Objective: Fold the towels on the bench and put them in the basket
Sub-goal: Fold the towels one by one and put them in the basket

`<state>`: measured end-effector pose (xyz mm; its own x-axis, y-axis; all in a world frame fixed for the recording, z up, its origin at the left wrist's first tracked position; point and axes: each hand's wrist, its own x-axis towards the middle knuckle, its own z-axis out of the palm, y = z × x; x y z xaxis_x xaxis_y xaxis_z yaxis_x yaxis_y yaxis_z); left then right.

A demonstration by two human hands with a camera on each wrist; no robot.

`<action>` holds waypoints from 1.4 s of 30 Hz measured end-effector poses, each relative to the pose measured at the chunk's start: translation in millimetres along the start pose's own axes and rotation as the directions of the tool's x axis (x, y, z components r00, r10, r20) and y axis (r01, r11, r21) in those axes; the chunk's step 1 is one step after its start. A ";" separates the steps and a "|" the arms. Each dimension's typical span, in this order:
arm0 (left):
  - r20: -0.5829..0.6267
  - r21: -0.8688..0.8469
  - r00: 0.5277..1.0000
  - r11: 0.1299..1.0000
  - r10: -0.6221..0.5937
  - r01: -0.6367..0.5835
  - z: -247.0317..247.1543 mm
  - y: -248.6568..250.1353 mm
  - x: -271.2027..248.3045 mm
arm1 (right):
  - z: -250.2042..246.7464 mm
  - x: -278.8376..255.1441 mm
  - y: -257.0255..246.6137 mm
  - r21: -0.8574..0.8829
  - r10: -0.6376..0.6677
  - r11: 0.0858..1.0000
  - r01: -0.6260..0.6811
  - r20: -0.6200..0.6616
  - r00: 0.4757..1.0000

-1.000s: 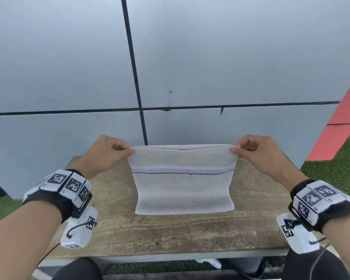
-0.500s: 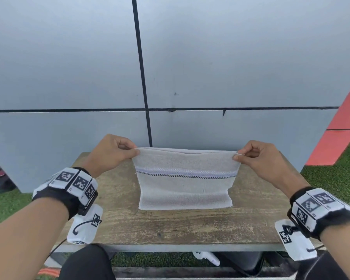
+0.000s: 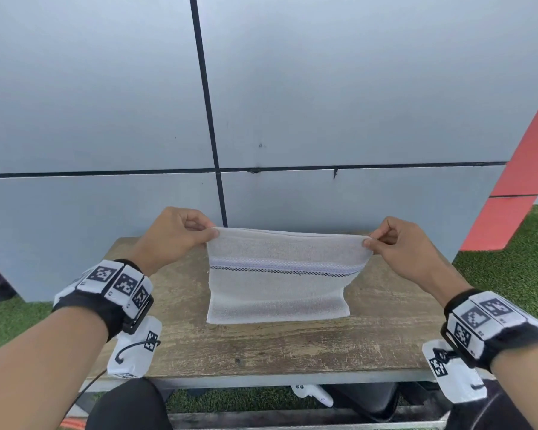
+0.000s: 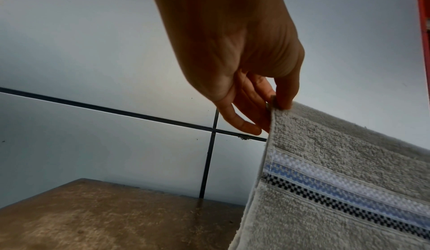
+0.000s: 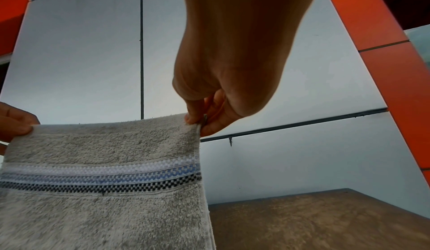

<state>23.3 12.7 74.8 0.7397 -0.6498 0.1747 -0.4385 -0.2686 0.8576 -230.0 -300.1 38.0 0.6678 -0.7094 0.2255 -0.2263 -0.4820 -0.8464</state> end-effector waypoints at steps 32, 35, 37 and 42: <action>-0.240 0.400 0.944 0.909 0.227 -0.117 -28.9 85.4 66.8 | -25.3 75.3 -95.7 -0.474 -0.376 0.840 0.264 -0.157 0.913; -0.326 0.289 0.903 0.939 0.280 -0.187 -36.6 89.9 62.7 | -32.5 70.8 -104.0 -0.401 -0.431 0.861 0.314 -0.248 0.867; -0.306 0.232 0.917 0.954 0.255 -0.188 -37.4 78.7 51.8 | -31.7 59.9 -96.7 -0.369 -0.426 0.869 0.331 -0.214 0.879; 0.004 0.245 0.999 0.969 0.039 -0.038 -27.1 23.0 2.7 | -25.2 23.0 -38.4 -0.341 -0.253 0.886 0.313 0.209 0.945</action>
<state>29.1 24.0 108.2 0.7203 -0.6625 0.2057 -0.5782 -0.4095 0.7057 -223.8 -310.9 87.9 0.8364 -0.4405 0.3262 -0.2336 -0.8248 -0.5149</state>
